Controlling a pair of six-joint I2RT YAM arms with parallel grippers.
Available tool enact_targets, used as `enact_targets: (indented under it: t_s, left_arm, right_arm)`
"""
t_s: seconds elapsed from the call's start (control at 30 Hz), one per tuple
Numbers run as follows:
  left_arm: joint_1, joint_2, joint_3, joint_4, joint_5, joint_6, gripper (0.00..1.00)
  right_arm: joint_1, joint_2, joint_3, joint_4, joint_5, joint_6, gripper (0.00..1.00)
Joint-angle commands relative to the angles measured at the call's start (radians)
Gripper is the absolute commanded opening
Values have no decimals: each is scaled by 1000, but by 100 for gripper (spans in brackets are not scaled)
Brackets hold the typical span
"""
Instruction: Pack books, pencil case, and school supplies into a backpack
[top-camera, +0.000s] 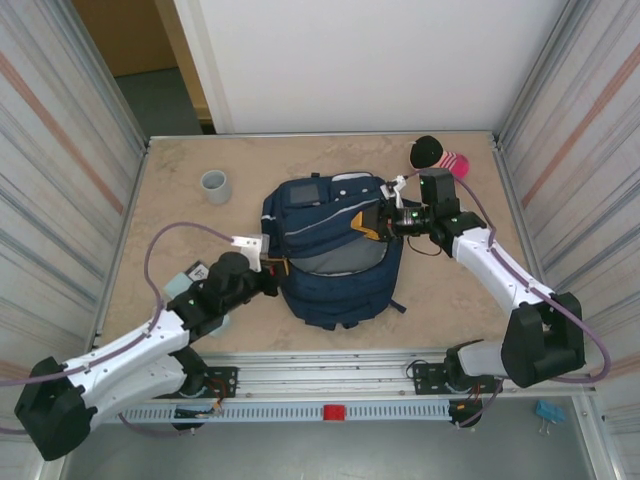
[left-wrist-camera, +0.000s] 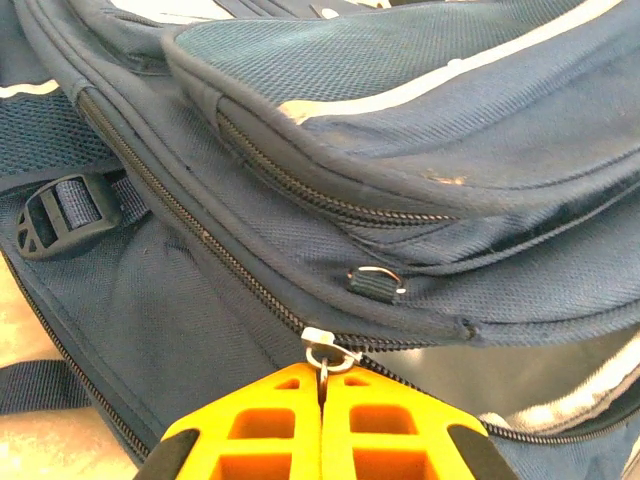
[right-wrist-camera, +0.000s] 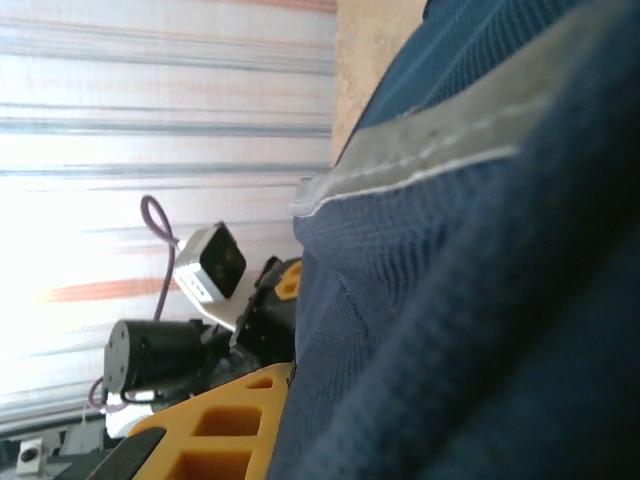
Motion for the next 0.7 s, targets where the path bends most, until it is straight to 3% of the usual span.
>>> enact_targets:
  t_s: [0.0, 0.23, 0.43, 0.47, 0.57, 0.67]
  left_arm:
    - [97, 29, -25, -57, -69, 53, 0]
    - [192, 158, 29, -1, 1, 156, 1]
    - [192, 204, 73, 87, 254, 346, 2]
    - [192, 201, 82, 85, 286, 356, 0]
    - [169, 191, 93, 91, 331, 356, 0]
    - [105, 186, 88, 112, 293, 331, 0]
  right_arm:
    - [-29, -12, 106, -60, -207, -128, 1]
    - [-77, -4, 225, -115, -305, -157, 1]
    - [-104, 29, 264, -204, -295, -222, 2]
    - [-109, 35, 271, -227, -269, -229, 5]
    - [-108, 47, 253, -218, -131, -181, 30]
    - [-83, 20, 143, -22, -36, -4, 46]
